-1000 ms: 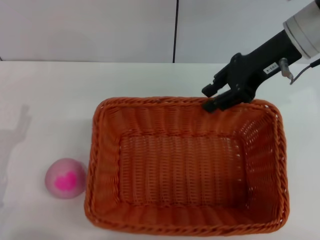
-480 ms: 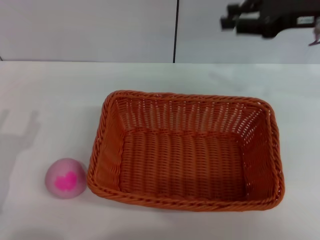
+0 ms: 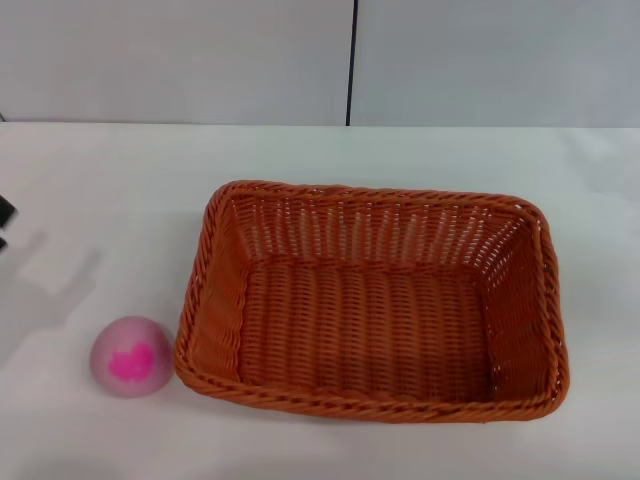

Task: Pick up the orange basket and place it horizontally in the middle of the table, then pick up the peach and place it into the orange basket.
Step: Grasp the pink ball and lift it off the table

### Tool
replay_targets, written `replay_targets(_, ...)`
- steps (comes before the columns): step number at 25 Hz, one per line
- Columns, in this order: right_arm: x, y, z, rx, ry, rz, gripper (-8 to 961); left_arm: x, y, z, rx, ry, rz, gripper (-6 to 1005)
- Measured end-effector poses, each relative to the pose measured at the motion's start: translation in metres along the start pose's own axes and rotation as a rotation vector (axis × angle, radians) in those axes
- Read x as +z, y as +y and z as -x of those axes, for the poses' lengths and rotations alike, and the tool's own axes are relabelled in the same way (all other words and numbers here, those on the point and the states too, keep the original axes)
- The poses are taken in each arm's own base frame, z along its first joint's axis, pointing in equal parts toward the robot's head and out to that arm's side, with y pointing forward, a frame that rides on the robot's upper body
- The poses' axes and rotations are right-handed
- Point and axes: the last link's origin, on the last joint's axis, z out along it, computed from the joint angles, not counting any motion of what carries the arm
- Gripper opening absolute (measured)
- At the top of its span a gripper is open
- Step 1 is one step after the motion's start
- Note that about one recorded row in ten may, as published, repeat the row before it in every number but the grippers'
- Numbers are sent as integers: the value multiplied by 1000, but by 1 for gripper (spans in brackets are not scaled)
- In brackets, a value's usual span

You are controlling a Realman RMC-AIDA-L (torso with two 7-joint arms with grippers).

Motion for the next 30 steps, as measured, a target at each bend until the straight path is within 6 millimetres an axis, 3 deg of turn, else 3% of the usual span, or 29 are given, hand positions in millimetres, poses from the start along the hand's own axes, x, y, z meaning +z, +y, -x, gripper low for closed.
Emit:
replay_targets(4, -36, -5, -12, 20, -87, -167, 406, 0, -4, 4, -34, -172, 92, 833)
replay_targets(8, -53, -8, -21, 51, -109, -257, 406, 2, 1, 12, -2, -322, 197, 829)
replay_targets(16, -56, -5, -28, 86, -107, -270, 406, 4, 0, 18, 15, -462, 266, 823)
replay_targets(22, -53, -3, -33, 105, -96, -269, 406, 1, 1, 24, 11, -525, 283, 731)
replay_targets(30, -53, -3, -33, 109, -100, -273, 405, 5, 8, 33, 0, -598, 341, 735)
